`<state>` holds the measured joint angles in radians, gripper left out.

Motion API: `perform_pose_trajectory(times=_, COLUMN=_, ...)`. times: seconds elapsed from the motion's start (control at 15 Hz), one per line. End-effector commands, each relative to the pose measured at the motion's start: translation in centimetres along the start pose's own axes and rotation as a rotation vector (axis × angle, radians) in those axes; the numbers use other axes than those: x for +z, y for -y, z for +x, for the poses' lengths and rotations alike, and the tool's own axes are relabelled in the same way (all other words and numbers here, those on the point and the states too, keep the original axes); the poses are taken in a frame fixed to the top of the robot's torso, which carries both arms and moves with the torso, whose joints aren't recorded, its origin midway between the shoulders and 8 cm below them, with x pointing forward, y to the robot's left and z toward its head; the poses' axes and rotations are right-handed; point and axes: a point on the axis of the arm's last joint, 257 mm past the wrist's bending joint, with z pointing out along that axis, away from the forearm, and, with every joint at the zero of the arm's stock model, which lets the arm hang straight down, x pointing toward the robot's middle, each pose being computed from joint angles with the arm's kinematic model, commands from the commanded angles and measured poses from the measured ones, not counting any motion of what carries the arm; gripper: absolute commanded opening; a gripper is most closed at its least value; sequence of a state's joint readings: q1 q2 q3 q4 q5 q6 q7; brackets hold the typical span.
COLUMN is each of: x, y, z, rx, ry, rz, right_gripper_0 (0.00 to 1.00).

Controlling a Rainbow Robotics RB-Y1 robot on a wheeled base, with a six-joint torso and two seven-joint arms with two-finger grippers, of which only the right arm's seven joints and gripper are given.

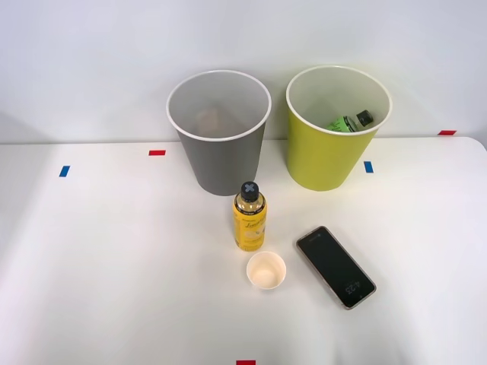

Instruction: Put cans in the gray bin, plastic bottles in the light green bin

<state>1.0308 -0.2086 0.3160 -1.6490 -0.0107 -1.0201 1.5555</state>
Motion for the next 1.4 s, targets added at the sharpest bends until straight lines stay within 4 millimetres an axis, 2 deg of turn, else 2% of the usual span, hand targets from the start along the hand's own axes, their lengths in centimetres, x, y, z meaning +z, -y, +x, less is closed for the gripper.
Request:
perform_pose_trajectory(times=0.07, x=0.00, y=0.00, z=0.00, rx=0.000, ry=0.000, rz=0.000, right_gripper_0=1.00)
perform_pose_trajectory(times=1.4, x=0.00, y=0.00, z=0.00, rx=0.000, ry=0.000, rz=0.000, right_gripper_0=1.00)
